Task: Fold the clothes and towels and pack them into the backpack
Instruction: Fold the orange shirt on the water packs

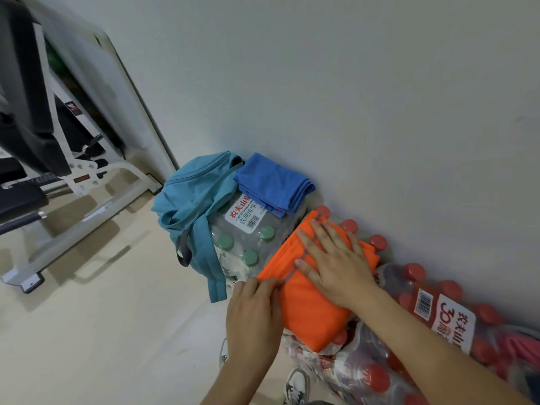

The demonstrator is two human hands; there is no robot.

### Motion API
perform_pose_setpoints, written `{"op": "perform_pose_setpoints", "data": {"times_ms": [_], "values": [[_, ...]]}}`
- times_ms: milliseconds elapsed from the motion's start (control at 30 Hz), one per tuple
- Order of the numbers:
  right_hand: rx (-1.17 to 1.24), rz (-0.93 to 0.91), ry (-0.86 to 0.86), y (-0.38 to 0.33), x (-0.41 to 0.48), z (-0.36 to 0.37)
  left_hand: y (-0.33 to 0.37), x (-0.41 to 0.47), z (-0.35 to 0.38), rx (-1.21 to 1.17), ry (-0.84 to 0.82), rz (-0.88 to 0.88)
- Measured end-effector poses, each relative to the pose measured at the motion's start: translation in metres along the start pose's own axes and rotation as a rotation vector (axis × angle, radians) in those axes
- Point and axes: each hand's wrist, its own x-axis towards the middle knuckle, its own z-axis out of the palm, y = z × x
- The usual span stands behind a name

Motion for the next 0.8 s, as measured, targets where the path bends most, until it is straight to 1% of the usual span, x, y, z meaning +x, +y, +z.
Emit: {"op": "perform_pose_setpoints", "data": {"times_ms": [100, 200, 233, 333, 400, 433, 467, 500, 567, 600, 633, 667, 700, 733, 800], "values": [[-0.029, -0.076, -0.008, 0.003, 0.003, -0.004, -0.004, 0.0, -0.002, -0.055, -0.028, -0.067], [0.011, -0.166, -0.022, 0.012, 0.007, -0.004, -0.005, 0.006, -0.007, -0.218, -0.191, -0.168], [0.036, -0.176, -0.008, 0.014, 0.009, -0.004, -0.005, 0.009, -0.009, -0.255, -0.212, -0.188], [0.093, -0.138, 0.08, 0.014, 0.009, -0.006, -0.001, 0.017, -0.015, -0.294, -0.201, -0.149], [0.12, -0.064, 0.175, 0.003, 0.0, -0.015, -0.001, 0.02, -0.018, -0.326, -0.231, -0.12], [0.143, -0.028, 0.244, -0.004, -0.007, -0.02, -0.004, 0.022, -0.018, -0.374, -0.251, -0.151], [0.196, 0.01, 0.26, -0.011, -0.017, -0.027, -0.009, 0.025, -0.018, -0.461, -0.284, -0.212], [0.268, 0.047, 0.23, -0.019, -0.028, -0.032, -0.014, 0.029, -0.019, -0.571, -0.326, -0.276], [0.39, 0.102, -0.006, -0.034, -0.053, -0.039, -0.023, 0.037, -0.022, -0.783, -0.446, -0.39], [0.362, 0.111, -0.114, -0.043, -0.067, -0.035, -0.025, 0.041, -0.025, -0.882, -0.524, -0.443], [0.314, 0.118, -0.172, -0.053, -0.079, -0.027, -0.027, 0.044, -0.026, -0.937, -0.6, -0.47], [0.263, 0.133, -0.195, -0.064, -0.089, -0.018, -0.029, 0.046, -0.027, -0.941, -0.666, -0.463], [0.202, 0.15, -0.171, -0.074, -0.095, -0.01, -0.033, 0.047, -0.028, -0.88, -0.689, -0.401], [0.176, 0.213, -0.14, -0.082, -0.101, -0.003, -0.039, 0.048, -0.027, -0.744, -0.654, -0.248], [0.183, 0.347, -0.022, -0.092, -0.106, 0.008, -0.051, 0.052, -0.031, -0.428, -0.443, 0.225]]}}
